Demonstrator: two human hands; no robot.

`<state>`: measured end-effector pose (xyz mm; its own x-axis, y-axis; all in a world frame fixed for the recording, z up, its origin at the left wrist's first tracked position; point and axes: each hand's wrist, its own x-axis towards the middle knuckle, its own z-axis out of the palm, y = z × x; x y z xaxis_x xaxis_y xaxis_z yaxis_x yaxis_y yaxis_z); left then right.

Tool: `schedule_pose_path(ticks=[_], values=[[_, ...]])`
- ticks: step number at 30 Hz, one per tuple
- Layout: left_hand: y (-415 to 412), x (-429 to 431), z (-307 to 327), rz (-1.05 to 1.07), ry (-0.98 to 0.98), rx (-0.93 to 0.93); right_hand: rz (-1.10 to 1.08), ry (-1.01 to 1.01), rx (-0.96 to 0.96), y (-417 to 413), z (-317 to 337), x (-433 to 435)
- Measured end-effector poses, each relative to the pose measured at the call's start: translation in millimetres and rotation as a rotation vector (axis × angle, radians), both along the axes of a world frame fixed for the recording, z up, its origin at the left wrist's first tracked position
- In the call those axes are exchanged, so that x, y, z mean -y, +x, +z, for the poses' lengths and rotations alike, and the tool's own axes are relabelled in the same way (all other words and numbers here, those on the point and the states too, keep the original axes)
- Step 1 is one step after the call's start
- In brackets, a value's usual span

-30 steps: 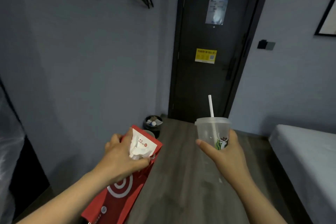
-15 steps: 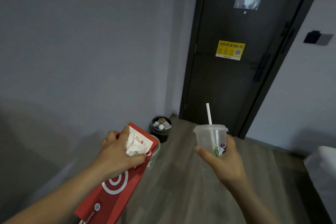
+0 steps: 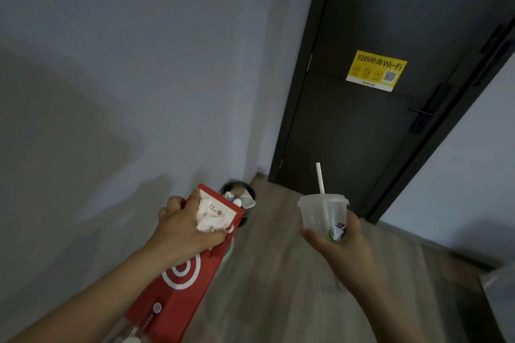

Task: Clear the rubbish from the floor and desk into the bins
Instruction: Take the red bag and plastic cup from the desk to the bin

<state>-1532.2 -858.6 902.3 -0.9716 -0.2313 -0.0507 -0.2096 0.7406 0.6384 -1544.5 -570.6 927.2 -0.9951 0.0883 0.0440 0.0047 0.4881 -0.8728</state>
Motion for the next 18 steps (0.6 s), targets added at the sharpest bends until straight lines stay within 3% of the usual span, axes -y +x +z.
schedule_pose_path(ticks=[18], values=[[-299,-22,-12,0.084,-0.023,0.157,0.098,-0.051,0.101,-343,-35,-13]])
